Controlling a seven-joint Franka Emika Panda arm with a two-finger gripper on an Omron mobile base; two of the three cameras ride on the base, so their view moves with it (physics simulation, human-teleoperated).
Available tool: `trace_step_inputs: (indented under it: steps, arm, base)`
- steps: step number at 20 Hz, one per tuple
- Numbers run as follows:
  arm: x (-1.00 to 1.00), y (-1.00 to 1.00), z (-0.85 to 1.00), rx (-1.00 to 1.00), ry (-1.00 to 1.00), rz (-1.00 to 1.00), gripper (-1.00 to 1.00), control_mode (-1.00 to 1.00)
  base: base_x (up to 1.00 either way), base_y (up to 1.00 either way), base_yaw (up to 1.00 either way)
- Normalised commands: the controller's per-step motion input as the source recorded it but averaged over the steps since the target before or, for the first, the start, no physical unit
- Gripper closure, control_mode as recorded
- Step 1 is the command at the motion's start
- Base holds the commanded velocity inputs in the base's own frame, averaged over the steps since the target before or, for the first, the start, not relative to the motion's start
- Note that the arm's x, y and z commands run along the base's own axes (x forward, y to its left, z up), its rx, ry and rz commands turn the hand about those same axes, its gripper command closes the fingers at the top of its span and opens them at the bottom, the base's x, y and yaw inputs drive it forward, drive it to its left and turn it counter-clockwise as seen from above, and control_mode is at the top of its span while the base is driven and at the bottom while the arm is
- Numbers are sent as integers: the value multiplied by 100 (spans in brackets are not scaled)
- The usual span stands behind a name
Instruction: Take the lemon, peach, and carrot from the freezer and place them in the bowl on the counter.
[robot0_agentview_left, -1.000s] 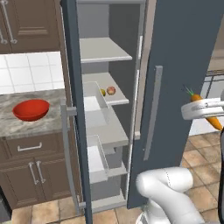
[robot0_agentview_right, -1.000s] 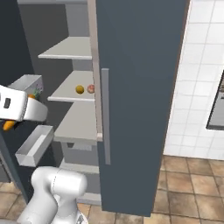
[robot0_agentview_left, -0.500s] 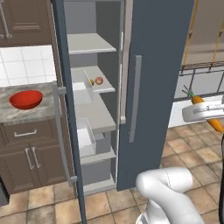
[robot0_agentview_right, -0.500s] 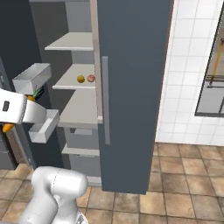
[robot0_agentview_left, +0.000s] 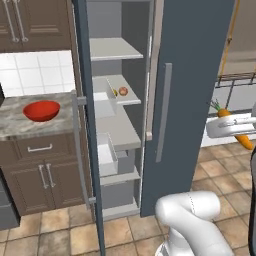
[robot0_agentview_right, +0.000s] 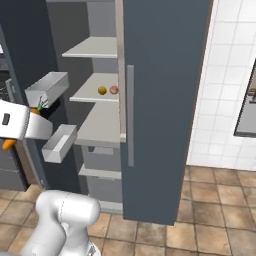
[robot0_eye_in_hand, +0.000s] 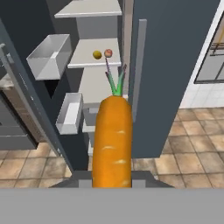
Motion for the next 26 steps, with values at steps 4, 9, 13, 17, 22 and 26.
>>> trace_step_inputs:
  steps: [4,9,13,17,22,26]
  arm:
    - [0,0,0,0,0,0,100,100]
    - [0,0,0,0,0,0,100,100]
    - [0,0,0,0,0,0,100,100]
    - [0,0,0,0,0,0,100,100]
    - [0,0,0,0,0,0,100,100]
    - [0,0,0,0,0,0,100,100]
  base:
    - [-18,100,6]
    - [-7,100,27]
    - [13,79,3]
    - [5,94,0]
    - [3,98,0]
    - [21,100,0]
